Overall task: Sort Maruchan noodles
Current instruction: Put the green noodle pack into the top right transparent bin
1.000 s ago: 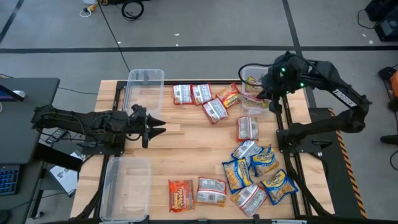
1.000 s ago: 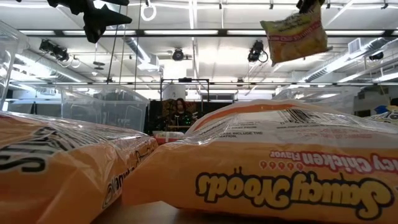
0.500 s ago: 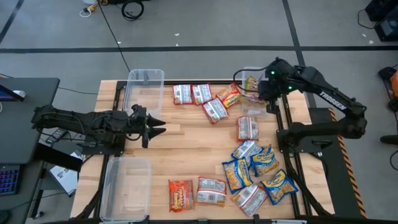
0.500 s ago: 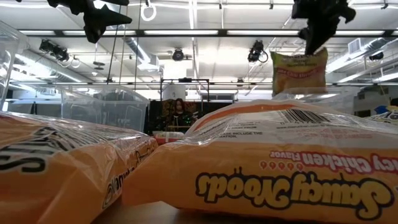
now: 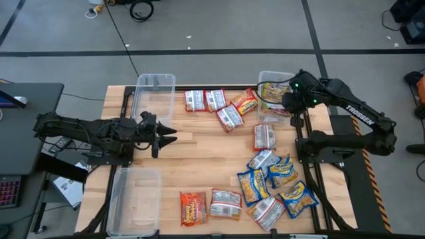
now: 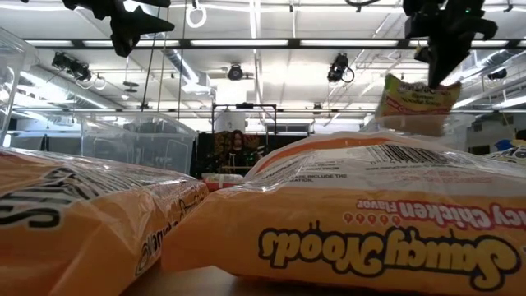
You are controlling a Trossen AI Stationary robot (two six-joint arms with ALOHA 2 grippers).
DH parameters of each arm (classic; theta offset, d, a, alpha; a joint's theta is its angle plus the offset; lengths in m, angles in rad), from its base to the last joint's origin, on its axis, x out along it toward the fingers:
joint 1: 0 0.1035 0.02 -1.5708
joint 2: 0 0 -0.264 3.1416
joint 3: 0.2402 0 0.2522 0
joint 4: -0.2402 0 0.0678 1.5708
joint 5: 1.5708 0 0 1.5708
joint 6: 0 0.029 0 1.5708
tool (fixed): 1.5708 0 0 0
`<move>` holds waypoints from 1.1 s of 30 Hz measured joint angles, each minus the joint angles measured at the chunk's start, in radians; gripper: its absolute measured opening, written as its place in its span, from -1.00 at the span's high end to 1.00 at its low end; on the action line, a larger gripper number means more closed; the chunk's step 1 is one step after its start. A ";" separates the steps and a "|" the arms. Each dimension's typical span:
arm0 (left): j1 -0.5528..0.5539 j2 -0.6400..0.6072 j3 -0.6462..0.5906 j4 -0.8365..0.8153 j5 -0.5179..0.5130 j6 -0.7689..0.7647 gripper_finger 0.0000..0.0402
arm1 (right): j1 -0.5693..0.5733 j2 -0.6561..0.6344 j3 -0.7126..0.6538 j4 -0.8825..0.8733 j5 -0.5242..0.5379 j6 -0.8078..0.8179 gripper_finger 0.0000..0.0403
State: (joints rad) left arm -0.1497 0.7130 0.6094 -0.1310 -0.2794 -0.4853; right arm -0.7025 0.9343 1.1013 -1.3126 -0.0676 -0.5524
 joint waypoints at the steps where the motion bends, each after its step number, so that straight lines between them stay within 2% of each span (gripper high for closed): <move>1: 0.000 0.000 0.000 0.000 0.000 0.000 0.10 | 0.000 -0.012 -0.009 -0.007 0.004 0.002 1.00; 7: 0.000 0.000 0.000 0.000 0.000 0.000 0.10 | 0.000 -0.078 -0.077 0.019 0.022 -0.014 1.00; 14: 0.000 0.000 0.000 0.000 0.000 0.000 0.10 | -0.015 -0.055 -0.176 0.174 0.022 -0.026 1.00; 23: 0.000 0.000 0.000 0.000 0.000 0.000 0.10 | -0.072 -0.006 -0.116 0.181 -0.084 0.061 1.00; 29: 0.000 0.000 0.000 0.000 0.000 0.000 0.10 | -0.152 0.061 -0.134 0.226 -0.135 0.089 1.00; 33: 0.000 0.000 0.000 0.000 0.000 0.000 0.10 | -0.182 0.094 -0.137 0.250 -0.114 0.083 1.00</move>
State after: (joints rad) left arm -0.1500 0.7132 0.6094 -0.1310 -0.2791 -0.4854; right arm -0.8846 1.0280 0.9646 -1.0622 -0.1819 -0.4694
